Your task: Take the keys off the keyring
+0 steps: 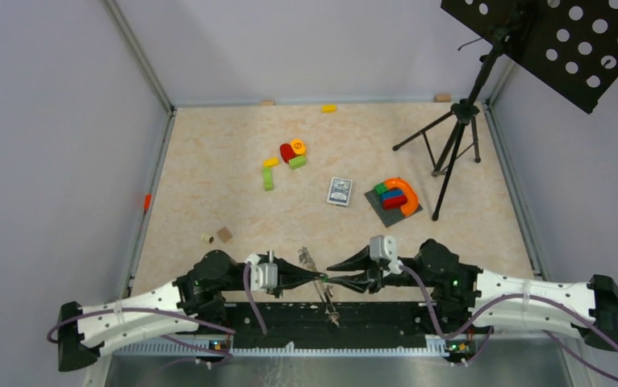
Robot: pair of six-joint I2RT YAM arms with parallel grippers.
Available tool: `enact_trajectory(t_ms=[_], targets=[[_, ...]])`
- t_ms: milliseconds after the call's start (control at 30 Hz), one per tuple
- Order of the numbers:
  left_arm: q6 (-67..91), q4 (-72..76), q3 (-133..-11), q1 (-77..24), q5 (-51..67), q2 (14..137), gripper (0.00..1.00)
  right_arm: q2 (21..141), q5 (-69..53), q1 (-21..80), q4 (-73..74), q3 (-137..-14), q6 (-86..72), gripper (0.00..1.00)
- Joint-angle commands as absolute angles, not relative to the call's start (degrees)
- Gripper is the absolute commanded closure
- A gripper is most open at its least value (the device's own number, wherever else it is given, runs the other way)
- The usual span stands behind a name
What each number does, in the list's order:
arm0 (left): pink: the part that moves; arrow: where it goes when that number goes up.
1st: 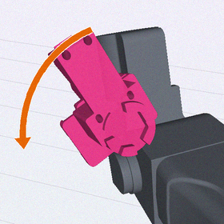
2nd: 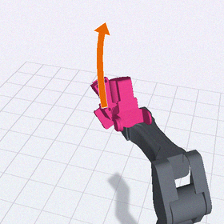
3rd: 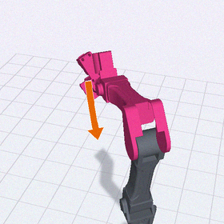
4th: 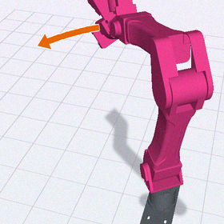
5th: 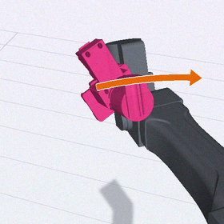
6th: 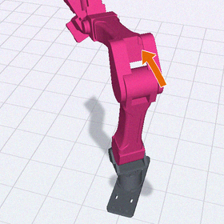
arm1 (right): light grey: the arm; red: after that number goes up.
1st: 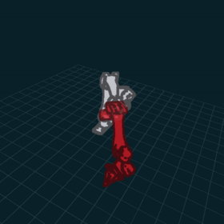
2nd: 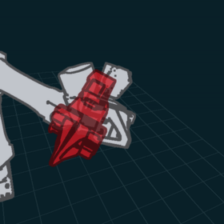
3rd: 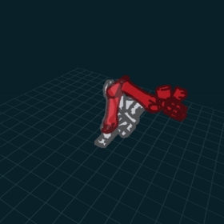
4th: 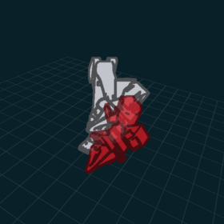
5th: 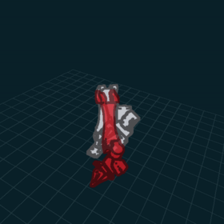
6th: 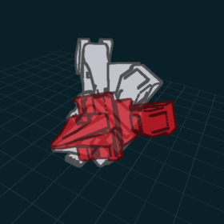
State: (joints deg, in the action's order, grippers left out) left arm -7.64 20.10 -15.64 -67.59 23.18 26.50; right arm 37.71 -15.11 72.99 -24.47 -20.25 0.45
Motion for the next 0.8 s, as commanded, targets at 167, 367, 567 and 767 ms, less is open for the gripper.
enact_trajectory(t_ms=[167,367,567,767], targets=[[-7.8,25.7,-16.3,-67.7,24.6,26.6,1.00,39.9,-16.7,73.5,-28.9,-20.7,0.9,0.74],[-7.9,25.6,-16.4,-67.7,24.8,26.6,1.00,40.1,-16.4,73.6,-29.5,-20.2,0.7,0.77],[-7.8,25.6,-16.4,-67.7,24.7,26.5,1.00,40.2,-16.3,73.6,-29.8,-19.7,0.6,0.78],[-7.9,25.3,-16.4,-67.7,24.5,26.3,1.00,40.3,-16.5,73.6,-29.5,-19.3,0.5,0.78]])
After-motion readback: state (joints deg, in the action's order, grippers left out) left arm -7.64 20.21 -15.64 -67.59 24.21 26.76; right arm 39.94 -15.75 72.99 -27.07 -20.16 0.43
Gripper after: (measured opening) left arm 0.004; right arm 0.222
